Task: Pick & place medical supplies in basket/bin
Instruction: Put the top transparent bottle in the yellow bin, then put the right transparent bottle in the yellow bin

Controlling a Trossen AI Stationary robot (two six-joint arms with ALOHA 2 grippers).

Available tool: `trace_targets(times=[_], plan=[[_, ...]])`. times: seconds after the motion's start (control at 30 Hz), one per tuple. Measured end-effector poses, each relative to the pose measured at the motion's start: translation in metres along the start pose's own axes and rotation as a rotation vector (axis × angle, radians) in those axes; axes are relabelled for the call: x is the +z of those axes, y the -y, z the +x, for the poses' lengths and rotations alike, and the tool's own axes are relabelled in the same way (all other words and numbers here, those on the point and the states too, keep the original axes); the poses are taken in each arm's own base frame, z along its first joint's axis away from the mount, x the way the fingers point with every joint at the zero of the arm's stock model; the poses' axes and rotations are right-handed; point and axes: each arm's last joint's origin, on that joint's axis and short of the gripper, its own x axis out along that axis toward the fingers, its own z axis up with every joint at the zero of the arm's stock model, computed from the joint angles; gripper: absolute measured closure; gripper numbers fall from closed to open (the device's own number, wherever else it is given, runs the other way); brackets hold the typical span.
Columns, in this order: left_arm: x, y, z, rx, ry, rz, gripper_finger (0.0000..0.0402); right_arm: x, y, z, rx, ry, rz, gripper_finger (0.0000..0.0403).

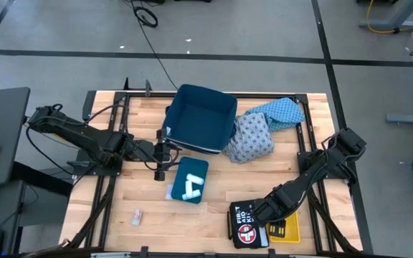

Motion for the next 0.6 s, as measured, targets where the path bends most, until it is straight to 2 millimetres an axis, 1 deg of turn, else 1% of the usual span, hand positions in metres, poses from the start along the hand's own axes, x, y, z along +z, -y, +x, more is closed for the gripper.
trace_targets(times=[0.1, 0.2, 0.33, 0.6], plan=[[0.0, 0.0, 0.0, 0.0, 0.0, 0.0, 0.0189, 0.0001, 0.0001, 0.0, -0.004, 0.005, 0.026, 0.0173], [0.0, 0.0, 0.0, 0.0, 0.0, 0.001, 0.0189, 0.0001, 0.0002, 0.0, -0.004, 0.005, 0.039, 0.0149], [0.0, 0.0, 0.0, 0.0, 0.0, 0.001, 0.0189, -0.0002, 0.0006, 0.0, -0.008, 0.001, 0.05, 0.015], [-0.0015, 0.0001, 0.0, -0.001, -0.014, 0.009, 0.0189, -0.0045, 0.0035, -0.0031, -0.024, -0.026, 0.106, 0.0186]])
